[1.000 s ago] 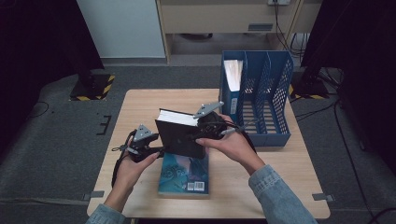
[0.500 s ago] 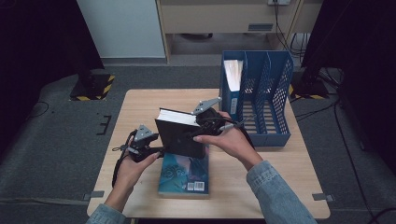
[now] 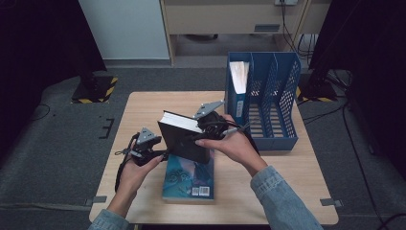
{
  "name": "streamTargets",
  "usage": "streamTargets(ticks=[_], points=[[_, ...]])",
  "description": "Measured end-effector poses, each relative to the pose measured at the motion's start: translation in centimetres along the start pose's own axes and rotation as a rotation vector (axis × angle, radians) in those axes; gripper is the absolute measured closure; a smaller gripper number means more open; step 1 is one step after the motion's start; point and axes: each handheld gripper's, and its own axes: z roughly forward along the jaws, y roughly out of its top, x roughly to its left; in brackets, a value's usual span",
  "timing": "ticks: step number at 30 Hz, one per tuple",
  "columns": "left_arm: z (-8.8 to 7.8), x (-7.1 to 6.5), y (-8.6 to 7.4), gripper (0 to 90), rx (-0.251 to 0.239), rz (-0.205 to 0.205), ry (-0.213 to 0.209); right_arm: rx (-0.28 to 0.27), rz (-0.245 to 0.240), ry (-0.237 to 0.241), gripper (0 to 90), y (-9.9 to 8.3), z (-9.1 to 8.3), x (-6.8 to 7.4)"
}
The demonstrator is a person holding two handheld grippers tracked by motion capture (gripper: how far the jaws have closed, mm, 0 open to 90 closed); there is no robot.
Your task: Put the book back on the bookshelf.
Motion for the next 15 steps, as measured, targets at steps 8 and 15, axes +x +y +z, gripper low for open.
streamTargets(ticks=[8, 15], points=[[-0.2, 0.0, -0.8, 29.1, 0.026, -0.002, -0.010, 0.005, -0.001, 0.036, 38.7, 0.2, 0.4, 0.0], [-1.1, 1.7, -2.3, 28.1, 0.056, -0.037, 0.031, 0.000, 0.019, 0.065, 46.4, 0.0, 0.3, -0.3]])
